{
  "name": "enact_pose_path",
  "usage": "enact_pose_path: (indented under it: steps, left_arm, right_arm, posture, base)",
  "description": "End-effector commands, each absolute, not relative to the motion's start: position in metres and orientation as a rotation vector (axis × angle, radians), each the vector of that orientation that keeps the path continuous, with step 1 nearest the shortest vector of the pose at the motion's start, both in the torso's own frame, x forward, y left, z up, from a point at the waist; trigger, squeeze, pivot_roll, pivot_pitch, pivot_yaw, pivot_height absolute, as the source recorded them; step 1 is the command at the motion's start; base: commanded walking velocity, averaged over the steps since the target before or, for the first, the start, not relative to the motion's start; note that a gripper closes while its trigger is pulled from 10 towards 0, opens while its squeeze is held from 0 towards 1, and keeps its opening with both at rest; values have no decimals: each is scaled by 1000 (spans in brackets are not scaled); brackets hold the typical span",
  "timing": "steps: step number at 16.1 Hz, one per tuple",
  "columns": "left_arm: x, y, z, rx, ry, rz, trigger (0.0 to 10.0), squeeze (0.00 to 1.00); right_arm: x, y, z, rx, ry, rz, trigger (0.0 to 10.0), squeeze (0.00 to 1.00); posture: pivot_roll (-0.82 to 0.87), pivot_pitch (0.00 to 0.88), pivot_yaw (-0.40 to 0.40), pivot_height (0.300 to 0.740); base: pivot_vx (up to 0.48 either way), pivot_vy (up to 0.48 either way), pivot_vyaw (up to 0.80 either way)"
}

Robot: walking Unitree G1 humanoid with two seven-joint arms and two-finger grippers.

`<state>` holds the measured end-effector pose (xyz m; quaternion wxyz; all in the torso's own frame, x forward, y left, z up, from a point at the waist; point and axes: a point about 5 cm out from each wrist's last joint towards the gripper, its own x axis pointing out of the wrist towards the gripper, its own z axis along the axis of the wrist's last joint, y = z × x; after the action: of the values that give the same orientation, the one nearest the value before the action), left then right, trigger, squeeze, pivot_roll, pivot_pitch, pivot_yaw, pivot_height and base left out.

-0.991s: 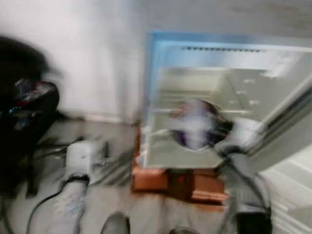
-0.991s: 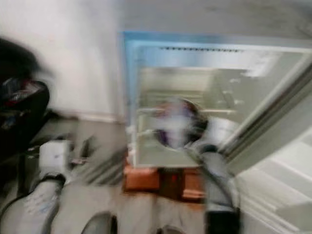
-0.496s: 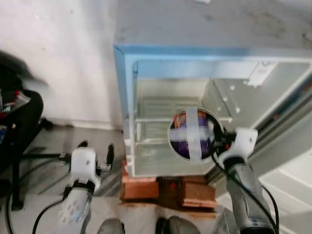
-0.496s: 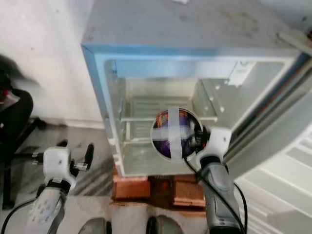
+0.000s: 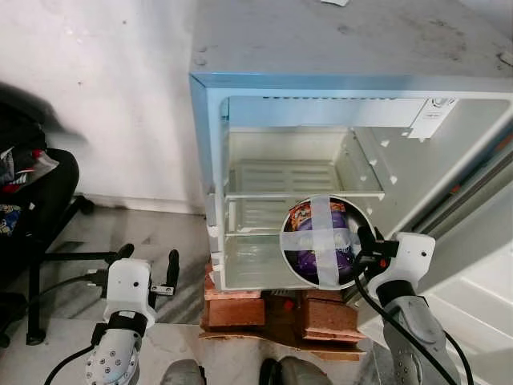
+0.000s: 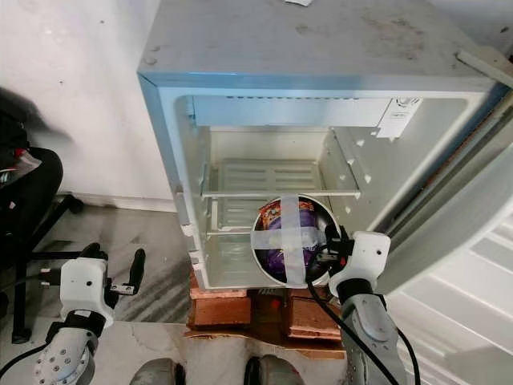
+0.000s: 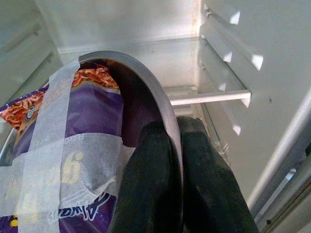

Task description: Restocking fridge

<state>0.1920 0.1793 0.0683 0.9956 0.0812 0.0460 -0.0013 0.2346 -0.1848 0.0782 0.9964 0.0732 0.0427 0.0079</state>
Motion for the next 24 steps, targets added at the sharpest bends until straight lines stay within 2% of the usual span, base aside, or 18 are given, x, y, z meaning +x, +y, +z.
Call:
enact_pose_path:
  steps: [1, 10, 14, 17, 24]
  left_arm:
    - [191, 179, 70, 154, 82, -2, 10000, 0]
    - [192, 177, 70, 137, 87, 0, 10000, 0]
    - [192, 177, 70, 136, 88, -1, 10000, 0]
    - [193, 177, 70, 135, 91, -3, 10000, 0]
    - [196, 177, 69, 153, 97, -15, 10000, 0]
  right_arm:
    - [237, -184, 88, 145, 49, 32, 10000, 0]
    - [239, -182, 88, 129, 58, 68, 10000, 0]
    - [240, -179, 88, 129, 54, 89, 10000, 0]
    - [242, -181, 89, 132, 53, 81, 10000, 0]
    - [241, -187, 86, 120, 62, 29, 10000, 0]
  posture:
    - [159, 123, -65, 740]
    - [156, 129, -68, 740]
    - [160, 133, -68, 740]
    - [159, 135, -68, 740]
    - [157, 138, -65, 740]
  base:
    - [0, 0, 0]
    - [0, 0, 0]
    - [0, 321, 523]
    - [0, 346, 0]
    - [0, 0, 0]
